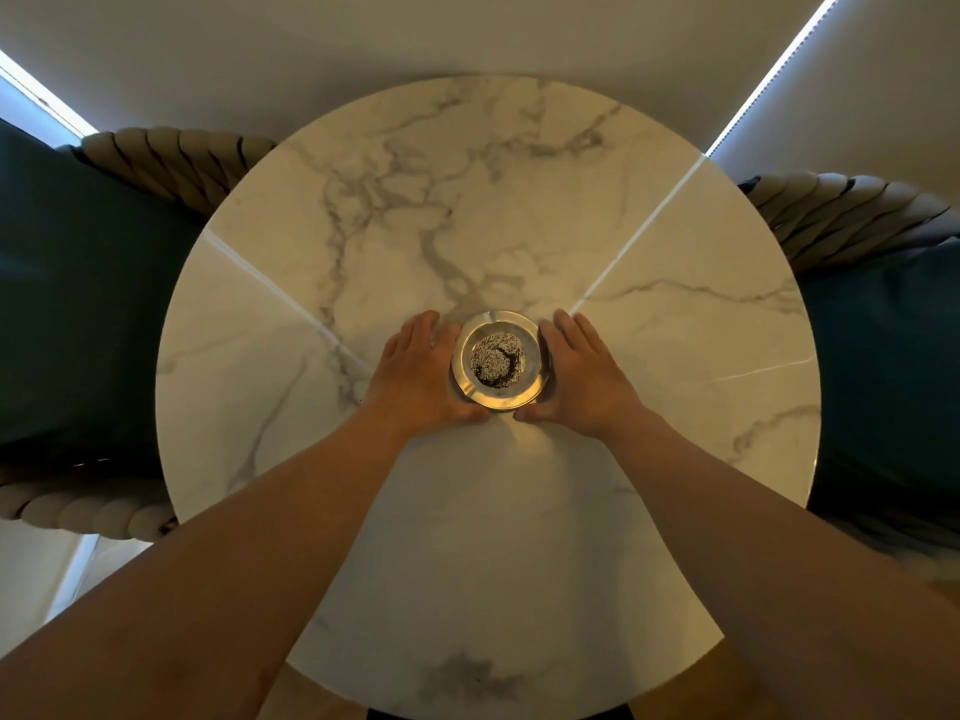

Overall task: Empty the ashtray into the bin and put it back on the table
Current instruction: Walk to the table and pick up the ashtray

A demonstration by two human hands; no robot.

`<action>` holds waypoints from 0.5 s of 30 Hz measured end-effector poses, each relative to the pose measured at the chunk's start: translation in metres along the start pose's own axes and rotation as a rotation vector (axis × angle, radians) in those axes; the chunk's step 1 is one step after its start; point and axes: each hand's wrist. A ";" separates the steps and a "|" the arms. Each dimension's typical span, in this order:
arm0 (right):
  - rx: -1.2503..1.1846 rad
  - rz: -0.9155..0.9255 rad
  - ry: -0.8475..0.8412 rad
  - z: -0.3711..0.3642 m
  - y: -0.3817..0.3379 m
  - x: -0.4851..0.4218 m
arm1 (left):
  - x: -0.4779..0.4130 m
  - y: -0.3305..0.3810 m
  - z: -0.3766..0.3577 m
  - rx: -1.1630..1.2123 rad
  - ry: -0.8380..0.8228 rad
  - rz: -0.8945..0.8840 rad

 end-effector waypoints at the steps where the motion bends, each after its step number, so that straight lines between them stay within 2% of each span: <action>1: -0.001 -0.001 0.000 0.000 0.000 0.000 | 0.000 0.000 -0.001 0.001 0.003 0.003; 8: -0.004 0.017 0.014 0.000 0.000 0.000 | 0.000 0.001 -0.004 -0.004 0.025 0.017; 15: -0.043 0.042 -0.011 0.006 -0.002 0.002 | 0.003 0.003 -0.002 -0.023 0.052 -0.051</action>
Point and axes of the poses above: each hand's wrist, its own x-axis away from the middle knuckle, its own z-axis out of the back of the hand, y = z × x, and after that the axes turned 4 degrees about y, right-handed
